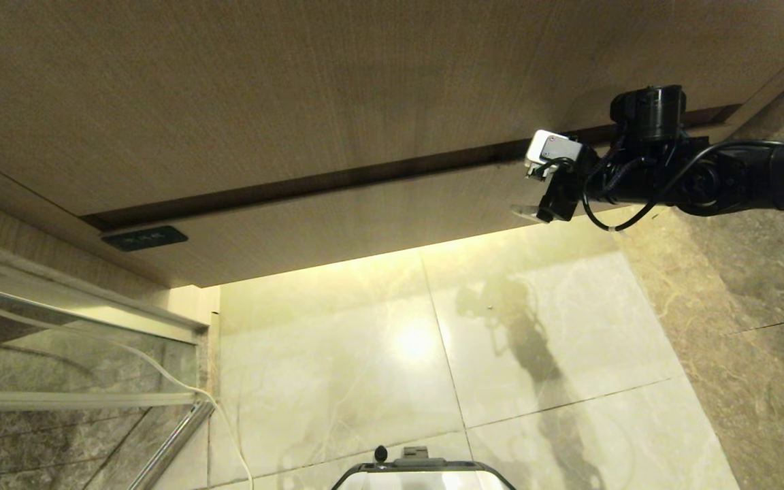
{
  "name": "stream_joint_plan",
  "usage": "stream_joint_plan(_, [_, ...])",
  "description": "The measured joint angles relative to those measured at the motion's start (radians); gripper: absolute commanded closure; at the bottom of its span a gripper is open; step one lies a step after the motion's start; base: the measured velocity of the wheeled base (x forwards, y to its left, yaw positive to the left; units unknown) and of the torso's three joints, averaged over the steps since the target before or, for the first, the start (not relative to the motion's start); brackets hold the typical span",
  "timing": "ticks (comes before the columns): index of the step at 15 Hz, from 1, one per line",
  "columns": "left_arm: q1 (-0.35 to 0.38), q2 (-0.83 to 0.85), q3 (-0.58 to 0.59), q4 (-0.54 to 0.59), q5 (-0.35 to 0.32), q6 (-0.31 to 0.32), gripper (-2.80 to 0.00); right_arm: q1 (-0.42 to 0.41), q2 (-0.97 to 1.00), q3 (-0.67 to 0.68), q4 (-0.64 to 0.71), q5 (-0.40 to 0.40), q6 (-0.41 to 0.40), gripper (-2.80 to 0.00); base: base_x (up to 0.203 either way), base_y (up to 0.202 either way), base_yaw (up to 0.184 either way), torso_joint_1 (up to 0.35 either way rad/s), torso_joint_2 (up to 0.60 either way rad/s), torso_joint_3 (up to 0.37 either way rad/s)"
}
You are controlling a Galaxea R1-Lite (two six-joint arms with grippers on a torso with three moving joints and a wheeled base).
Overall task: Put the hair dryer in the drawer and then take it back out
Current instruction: Pull open the drawer
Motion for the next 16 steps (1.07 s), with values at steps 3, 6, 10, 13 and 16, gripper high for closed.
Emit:
stream_joint_plan(3, [0.000,0.000,0.000,0.000,0.000,0.000,0.00,0.001,-0.009,0.002,0.009,-0.014,0.008,-2.80,0.000,0.000,0.000,0.000,0.00,0.000])
stream_joint_plan(6, [0.000,0.000,0.000,0.000,0.000,0.000,0.00,0.002,-0.027,0.027,0.021,-0.019,0.018,-2.80,0.000,0.000,0.000,0.000,0.00,0.000])
stream_joint_plan(10, [0.000,0.000,0.000,0.000,0.000,0.000,0.00,0.001,-0.071,0.112,0.047,-0.036,0.020,-2.80,0.000,0.000,0.000,0.000,0.00,0.000])
stream_joint_plan(13, [0.001,0.000,0.000,0.000,0.000,0.000,0.00,0.003,-0.117,0.164,0.053,-0.055,0.033,-2.80,0.000,0.000,0.000,0.000,0.00,0.000])
stream_joint_plan(16, [0.000,0.000,0.000,0.000,0.000,0.000,0.00,0.003,-0.169,0.216,0.094,-0.063,0.040,-2.80,0.000,0.000,0.000,0.000,0.00,0.000])
